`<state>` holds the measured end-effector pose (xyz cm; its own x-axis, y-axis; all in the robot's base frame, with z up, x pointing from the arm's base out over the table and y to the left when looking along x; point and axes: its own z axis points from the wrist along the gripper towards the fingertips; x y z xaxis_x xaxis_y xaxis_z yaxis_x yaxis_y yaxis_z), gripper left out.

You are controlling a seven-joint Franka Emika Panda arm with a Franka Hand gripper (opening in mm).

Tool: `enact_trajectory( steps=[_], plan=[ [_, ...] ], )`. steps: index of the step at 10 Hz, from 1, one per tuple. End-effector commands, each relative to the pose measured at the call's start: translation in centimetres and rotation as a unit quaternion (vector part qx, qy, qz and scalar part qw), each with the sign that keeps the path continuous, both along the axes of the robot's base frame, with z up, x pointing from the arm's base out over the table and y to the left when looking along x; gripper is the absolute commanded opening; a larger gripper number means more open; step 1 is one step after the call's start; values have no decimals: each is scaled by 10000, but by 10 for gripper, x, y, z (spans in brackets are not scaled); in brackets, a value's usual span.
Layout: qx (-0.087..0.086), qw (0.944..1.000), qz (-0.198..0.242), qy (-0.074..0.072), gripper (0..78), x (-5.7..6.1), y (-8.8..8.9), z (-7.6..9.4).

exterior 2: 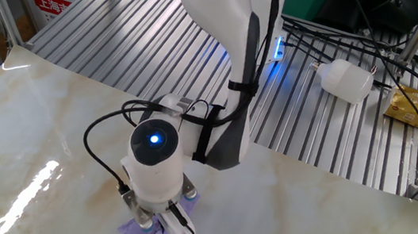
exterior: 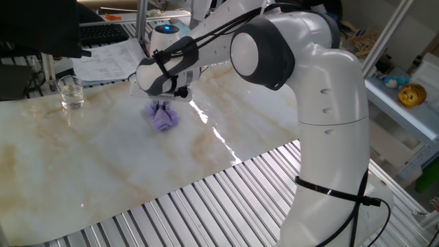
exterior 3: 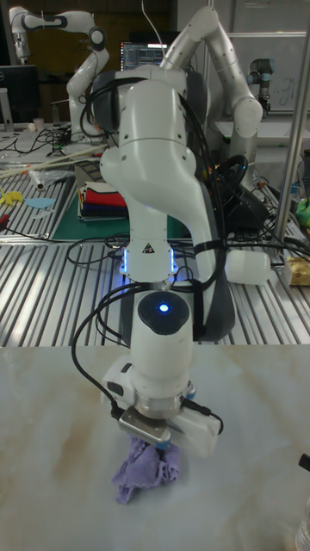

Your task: Clean the tabletop with a sponge

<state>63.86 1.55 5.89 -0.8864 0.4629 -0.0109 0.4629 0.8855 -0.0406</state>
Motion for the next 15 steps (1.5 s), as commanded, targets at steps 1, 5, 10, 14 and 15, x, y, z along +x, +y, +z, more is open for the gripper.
enact_trajectory(
  steps=[1,5,10,14,15],
  plan=[
    [-38,9999,156,44,11,6,-18,-10],
    [46,9990,407,157,11,15,-43,3],
    [129,9988,381,268,11,11,-46,25],
    [81,9987,440,262,11,5,-49,7],
    [125,9986,437,262,11,4,-49,6]
  ],
)
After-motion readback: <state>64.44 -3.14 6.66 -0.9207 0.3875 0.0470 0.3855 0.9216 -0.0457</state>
